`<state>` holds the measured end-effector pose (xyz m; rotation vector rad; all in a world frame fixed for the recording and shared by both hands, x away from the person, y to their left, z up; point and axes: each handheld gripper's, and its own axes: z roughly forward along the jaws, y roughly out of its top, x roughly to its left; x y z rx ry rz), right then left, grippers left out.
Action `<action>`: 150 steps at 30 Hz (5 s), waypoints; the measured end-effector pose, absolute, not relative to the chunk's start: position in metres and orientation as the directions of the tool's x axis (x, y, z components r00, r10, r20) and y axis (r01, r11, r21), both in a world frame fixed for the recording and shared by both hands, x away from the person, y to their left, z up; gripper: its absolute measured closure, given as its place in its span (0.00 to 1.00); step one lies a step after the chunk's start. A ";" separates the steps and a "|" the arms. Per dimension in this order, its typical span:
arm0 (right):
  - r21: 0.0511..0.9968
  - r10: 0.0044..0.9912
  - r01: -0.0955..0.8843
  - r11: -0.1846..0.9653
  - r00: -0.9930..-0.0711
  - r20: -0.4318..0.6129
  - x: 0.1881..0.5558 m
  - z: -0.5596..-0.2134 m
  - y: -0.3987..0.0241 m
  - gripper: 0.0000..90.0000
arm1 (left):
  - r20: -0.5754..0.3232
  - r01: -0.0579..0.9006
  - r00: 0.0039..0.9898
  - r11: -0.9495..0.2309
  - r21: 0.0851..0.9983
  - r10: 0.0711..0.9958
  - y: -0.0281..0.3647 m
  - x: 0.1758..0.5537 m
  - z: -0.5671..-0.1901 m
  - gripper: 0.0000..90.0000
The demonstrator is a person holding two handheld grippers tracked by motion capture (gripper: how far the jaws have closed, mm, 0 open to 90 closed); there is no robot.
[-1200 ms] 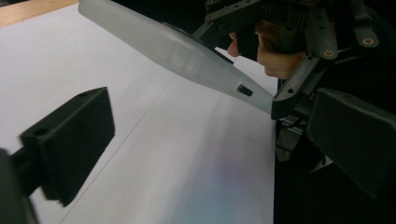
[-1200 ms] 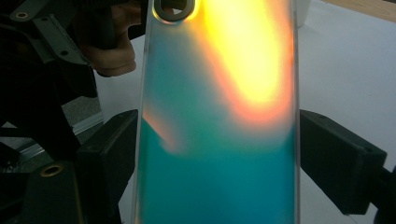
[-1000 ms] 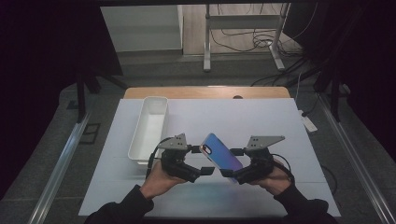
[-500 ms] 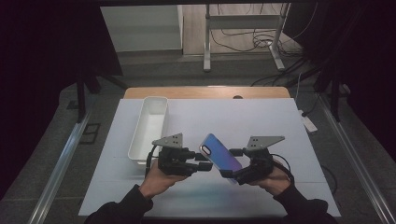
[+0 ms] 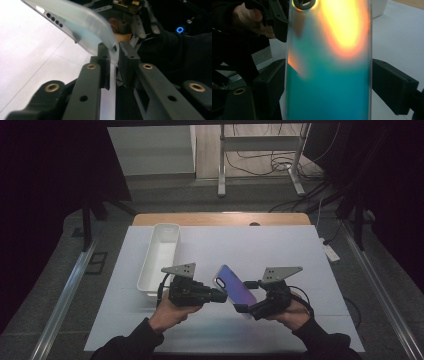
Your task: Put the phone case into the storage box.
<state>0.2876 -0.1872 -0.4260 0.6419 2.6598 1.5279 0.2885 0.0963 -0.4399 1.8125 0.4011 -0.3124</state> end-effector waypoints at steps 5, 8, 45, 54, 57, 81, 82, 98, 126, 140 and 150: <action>0.825 0.337 0.336 0.454 -0.922 0.190 0.287 -0.427 -0.186 0.19 | -0.407 0.408 0.912 -0.260 0.875 0.061 0.096 0.288 -0.440 0.95; 0.821 0.319 0.340 0.459 -0.925 0.206 0.288 -0.430 -0.185 0.18 | -0.389 0.388 0.920 -0.271 0.881 0.053 0.095 0.288 -0.440 0.97; 0.710 0.479 0.419 0.565 -0.868 0.131 0.297 -0.442 -0.198 0.06 | -0.238 0.341 0.927 -0.389 0.856 0.291 0.093 0.287 -0.434 0.98; 0.688 0.516 0.414 0.596 -0.854 0.067 0.293 -0.444 -0.206 0.00 | -0.216 0.345 0.919 -0.404 0.847 0.331 0.093 0.292 -0.432 0.98; 0.687 0.526 0.418 0.595 -0.848 0.060 0.291 -0.444 -0.209 0.00 | -0.209 0.349 0.913 -0.405 0.845 0.349 0.093 0.294 -0.431 0.98; 0.716 0.618 0.459 0.527 -0.785 0.048 0.274 -0.442 -0.244 0.00 | -0.167 0.370 0.875 -0.406 0.836 0.454 0.100 0.317 -0.420 0.98; 0.716 0.618 0.459 0.527 -0.785 0.048 0.274 -0.442 -0.244 0.00 | -0.167 0.370 0.875 -0.406 0.836 0.454 0.100 0.317 -0.420 0.98; 0.729 0.689 0.494 0.473 -0.724 0.043 0.266 -0.445 -0.272 0.00 | -0.131 0.373 0.841 -0.387 0.843 0.525 0.112 0.337 -0.402 0.98; 0.724 0.801 0.569 0.391 -0.598 0.038 0.252 -0.449 -0.316 0.00 | -0.117 0.438 0.744 -0.347 0.829 0.658 0.156 0.361 -0.374 0.98; 0.715 0.832 0.593 0.370 -0.554 0.030 0.242 -0.450 -0.329 0.00 | -0.111 0.477 0.678 -0.320 0.819 0.727 0.181 0.369 -0.367 0.98; 0.719 0.841 0.598 0.354 -0.540 0.036 0.237 -0.448 -0.334 0.00 | -0.096 0.501 0.628 -0.307 0.809 0.773 0.196 0.377 -0.364 0.98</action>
